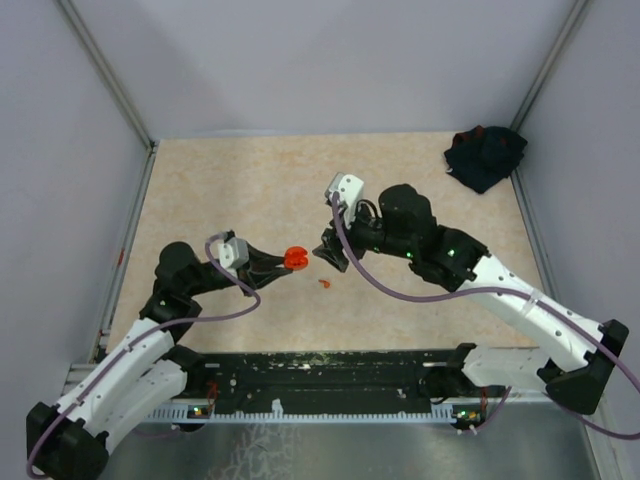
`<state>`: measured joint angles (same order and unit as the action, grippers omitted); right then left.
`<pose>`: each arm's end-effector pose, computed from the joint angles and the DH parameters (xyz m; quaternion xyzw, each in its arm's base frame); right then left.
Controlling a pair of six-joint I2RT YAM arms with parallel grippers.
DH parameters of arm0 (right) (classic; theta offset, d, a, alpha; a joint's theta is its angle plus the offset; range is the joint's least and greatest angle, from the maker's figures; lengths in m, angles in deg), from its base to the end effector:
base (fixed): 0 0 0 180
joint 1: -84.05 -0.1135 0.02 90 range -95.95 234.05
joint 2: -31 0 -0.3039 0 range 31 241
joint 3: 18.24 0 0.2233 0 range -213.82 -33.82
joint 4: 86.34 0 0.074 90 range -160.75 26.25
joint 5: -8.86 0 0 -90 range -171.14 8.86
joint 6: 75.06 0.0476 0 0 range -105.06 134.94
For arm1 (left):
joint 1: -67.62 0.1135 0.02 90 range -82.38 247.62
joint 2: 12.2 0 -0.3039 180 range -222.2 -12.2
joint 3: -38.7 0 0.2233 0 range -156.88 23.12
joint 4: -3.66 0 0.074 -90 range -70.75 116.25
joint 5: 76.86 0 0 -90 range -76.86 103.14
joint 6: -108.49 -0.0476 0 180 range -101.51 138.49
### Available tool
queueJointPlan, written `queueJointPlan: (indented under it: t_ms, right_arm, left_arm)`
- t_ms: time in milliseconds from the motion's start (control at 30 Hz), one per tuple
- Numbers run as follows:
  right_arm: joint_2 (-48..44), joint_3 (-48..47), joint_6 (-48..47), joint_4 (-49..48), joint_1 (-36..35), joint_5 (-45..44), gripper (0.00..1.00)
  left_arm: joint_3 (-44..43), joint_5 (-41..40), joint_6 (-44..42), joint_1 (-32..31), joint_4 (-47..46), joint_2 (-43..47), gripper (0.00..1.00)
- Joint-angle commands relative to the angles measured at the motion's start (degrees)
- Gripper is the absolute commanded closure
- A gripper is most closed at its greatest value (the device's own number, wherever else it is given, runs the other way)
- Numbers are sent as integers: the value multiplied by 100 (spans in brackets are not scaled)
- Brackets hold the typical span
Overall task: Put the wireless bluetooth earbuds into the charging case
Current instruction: Pick up the earbud from the center of the board.
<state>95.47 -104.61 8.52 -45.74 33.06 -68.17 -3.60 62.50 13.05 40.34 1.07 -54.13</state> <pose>0.1240 0.1701 0.4324 -0.4455 0.6766 0.3045 0.5010 0.0919 -0.0881 0.3234 0.4668 0.5151 -0.4071 0.5925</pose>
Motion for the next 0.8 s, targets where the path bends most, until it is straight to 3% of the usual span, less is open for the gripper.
queueJointPlan:
  t_ms: [0,200,433,600,767]
  right_arm:
    - [-163,460,451,-497,-31,-999,30]
    - [-54,1308,932,-818,-26,-1895,29]
    - [357,2132,1410,-1448,-42,-2068,36]
    - [856,2391,1639,-1857,-76,-2075,39]
    - [1291,2556,1812,-2259,-204,-2204,40]
  left_arm:
    - [-187,-829,-188,-20,484,237,100]
    - [-239,-2048,-30,-18,796,399,100]
    - [-310,-3251,20,-11,1160,536,100]
    - [-387,-3664,-25,-6,1443,537,100]
    - [-395,-3590,-63,2,1467,507,100]
